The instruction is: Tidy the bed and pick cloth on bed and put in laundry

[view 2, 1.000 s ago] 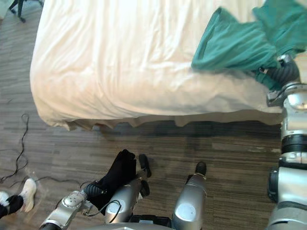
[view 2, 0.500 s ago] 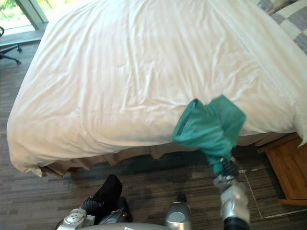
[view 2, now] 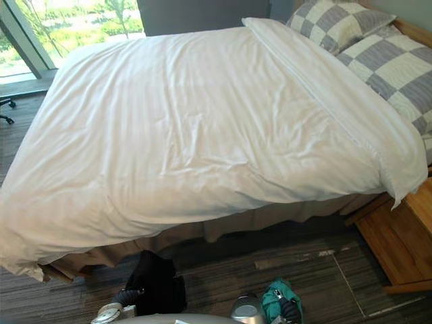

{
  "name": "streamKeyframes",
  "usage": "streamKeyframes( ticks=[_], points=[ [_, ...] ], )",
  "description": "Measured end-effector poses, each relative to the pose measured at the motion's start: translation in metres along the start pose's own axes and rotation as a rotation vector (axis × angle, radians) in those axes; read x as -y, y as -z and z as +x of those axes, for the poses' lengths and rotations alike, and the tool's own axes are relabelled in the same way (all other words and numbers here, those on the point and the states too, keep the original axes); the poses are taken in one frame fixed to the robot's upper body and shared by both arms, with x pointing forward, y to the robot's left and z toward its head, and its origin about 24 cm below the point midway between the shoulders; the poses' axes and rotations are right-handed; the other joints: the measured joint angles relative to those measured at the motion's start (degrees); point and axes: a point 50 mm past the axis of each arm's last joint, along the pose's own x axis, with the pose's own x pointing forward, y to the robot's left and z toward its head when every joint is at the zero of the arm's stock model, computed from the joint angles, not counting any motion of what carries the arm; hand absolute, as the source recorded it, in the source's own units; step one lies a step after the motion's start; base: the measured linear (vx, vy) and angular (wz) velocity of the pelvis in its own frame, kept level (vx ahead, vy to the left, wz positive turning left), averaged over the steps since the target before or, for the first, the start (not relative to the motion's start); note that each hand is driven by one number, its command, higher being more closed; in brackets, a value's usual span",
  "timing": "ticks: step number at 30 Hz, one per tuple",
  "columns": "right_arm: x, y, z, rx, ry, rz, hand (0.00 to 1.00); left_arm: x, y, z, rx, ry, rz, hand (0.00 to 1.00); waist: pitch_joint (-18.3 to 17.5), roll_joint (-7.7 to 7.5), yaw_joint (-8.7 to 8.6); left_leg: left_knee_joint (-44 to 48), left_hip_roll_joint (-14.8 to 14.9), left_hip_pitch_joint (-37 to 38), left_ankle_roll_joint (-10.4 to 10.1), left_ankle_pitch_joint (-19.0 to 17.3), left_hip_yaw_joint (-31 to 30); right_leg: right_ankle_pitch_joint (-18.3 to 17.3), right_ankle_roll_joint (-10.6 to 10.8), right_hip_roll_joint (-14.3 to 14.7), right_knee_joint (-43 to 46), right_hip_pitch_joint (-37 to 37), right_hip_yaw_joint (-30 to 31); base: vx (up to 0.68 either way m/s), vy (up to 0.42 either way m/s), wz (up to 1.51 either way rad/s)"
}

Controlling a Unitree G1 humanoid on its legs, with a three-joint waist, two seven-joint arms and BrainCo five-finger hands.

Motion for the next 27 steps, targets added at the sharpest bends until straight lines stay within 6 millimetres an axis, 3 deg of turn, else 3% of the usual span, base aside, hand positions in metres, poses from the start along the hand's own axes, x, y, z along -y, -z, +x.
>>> streamKeyframes(
  ticks=[4,6,7,9,10,12,15,18,19,20,21,22,24,26,27],
  points=[
    [-0.032,-0.020,0.007,0.076,-0.156,-0.072,1.00,0.013,-0.013,-0.004,0.084,0.021,-0.106,1.00,0.1,-0.71,0.84,0.0,-1.4,-2.4,0.4,-0.3,-4.7,-2.3,0.5,-1.9,2.8,0.4,-3.9,-0.01,-0.001,0.64],
    [-0.043,-0.024,0.006,0.092,-0.215,-0.092,1.00,0.014,-0.021,-0.006,0.131,0.025,-0.138,1.00,-0.9,-1.02,1.55,0.0,-1.8,-5.2,1.2,0.5,-8.6,-5.6,0.2,-1.5,4.9,-0.5,-4.1,0.03,-0.067,1.19],
    [-0.049,-0.026,0.005,0.111,-0.245,-0.091,1.00,0.018,-0.027,-0.006,0.158,0.043,-0.151,1.00,-1.1,-1.05,0.82,0.0,-2.4,-8.1,2.0,1.5,-13.9,-8.5,-1.1,1.2,5.3,-0.4,-1.0,0.05,-0.109,2.17],
    [-0.043,-0.020,0.000,0.091,-0.236,-0.087,1.00,0.027,-0.034,-0.006,0.190,0.068,-0.159,1.00,-1.3,-1.69,1.02,0.1,-4.3,-10.4,2.7,3.1,-20.2,-10.6,-3.6,2.3,7.3,0.2,0.0,0.10,-0.095,1.93],
    [-0.041,-0.021,0.000,0.088,-0.242,-0.094,1.00,0.026,-0.034,-0.007,0.205,0.068,-0.164,1.00,-1.3,-1.81,1.95,0.1,-5.0,-10.7,2.6,3.3,-22.4,-11.1,-4.8,2.0,8.2,1.1,0.0,0.16,-0.071,1.47],
    [-0.045,-0.020,0.000,0.086,-0.275,-0.096,1.00,0.018,-0.025,-0.010,0.219,0.045,-0.193,1.00,-1.4,-2.36,2.31,0.2,-6.0,-11.1,2.7,3.7,-25.9,-11.4,-5.2,2.0,7.5,3.4,-0.6,0.13,-0.047,1.25],
    [-0.071,-0.025,0.001,0.089,-0.409,-0.161,1.00,0.008,-0.011,-0.021,0.228,0.036,-0.355,1.00,-1.9,-3.04,4.64,0.1,-7.4,-12.7,2.7,4.0,-28.9,-12.3,-5.6,1.7,4.0,6.1,-3.9,0.06,-0.055,0.66],
    [-0.089,-0.022,-0.001,0.059,-0.497,-0.217,1.00,0.010,-0.009,-0.030,0.258,0.093,-0.390,1.00,-1.6,-2.57,4.83,0.1,-9.3,-14.9,3.0,6.1,-32.6,-13.7,-4.6,1.4,3.2,8.3,-10.0,-0.01,-0.065,1.01],
    [-0.089,-0.020,-0.002,0.044,-0.497,-0.216,1.00,0.011,-0.009,-0.031,0.258,0.109,-0.390,1.00,-1.6,-2.42,4.74,0.0,-10.1,-15.2,4.2,7.0,-31.7,-13.7,-4.6,1.2,2.9,9.3,-11.9,0.01,-0.013,1.53],
    [-0.087,-0.015,-0.006,0.023,-0.489,-0.209,1.00,0.016,-0.010,-0.034,0.266,0.151,-0.380,1.00,-1.2,-2.69,4.59,0.0,-11.3,-15.7,13.0,4.3,-25.0,-13.6,-4.6,0.8,2.4,11.7,-16.8,0.03,0.000,2.02],
    [-0.083,-0.010,-0.010,0.006,-0.470,-0.193,1.00,0.018,-0.013,-0.036,0.281,0.188,-0.367,1.00,-1.4,-3.10,4.52,0.3,-11.3,-15.5,17.9,0.4,-15.6,-13.2,-4.6,0.0,1.7,14.2,-22.0,0.08,0.021,2.79],
    [-0.078,-0.006,-0.014,-0.006,-0.446,-0.187,1.00,0.022,-0.016,-0.036,0.293,0.223,-0.340,1.00,-0.8,-3.85,4.25,2.2,-10.9,-15.4,18.7,-1.5,-7.5,-12.7,-5.2,-1.2,2.8,15.5,-26.3,0.08,0.019,2.35],
    [-0.069,-0.007,-0.015,-0.011,-0.414,-0.206,1.00,0.026,-0.014,-0.038,0.289,0.259,-0.323,1.00,-0.7,-2.96,5.12,6.7,-9.6,-15.5,18.5,-1.4,-0.2,-12.8,-5.4,-1.8,5.2,16.8,-29.1,0.12,0.047,1.56],
    [-0.064,-0.010,-0.014,-0.008,-0.395,-0.222,1.00,0.024,0.000,-0.043,0.261,0.251,-0.323,1.00,-0.5,-2.22,5.36,7.4,-9.2,-15.0,13.5,1.9,0.9,-12.8,-5.3,-2.0,8.2,18.0,-29.7,0.20,0.033,1.17],
    [-0.067,-0.013,-0.014,0.003,-0.402,-0.223,1.00,0.022,0.001,-0.043,0.255,0.248,-0.322,1.00,-0.3,-2.56,5.85,7.1,-10.0,-15.0,13.1,1.8,-0.1,-12.7,-5.3,-2.6,9.5,17.8,-29.4,0.19,0.034,0.81]
  ],
)
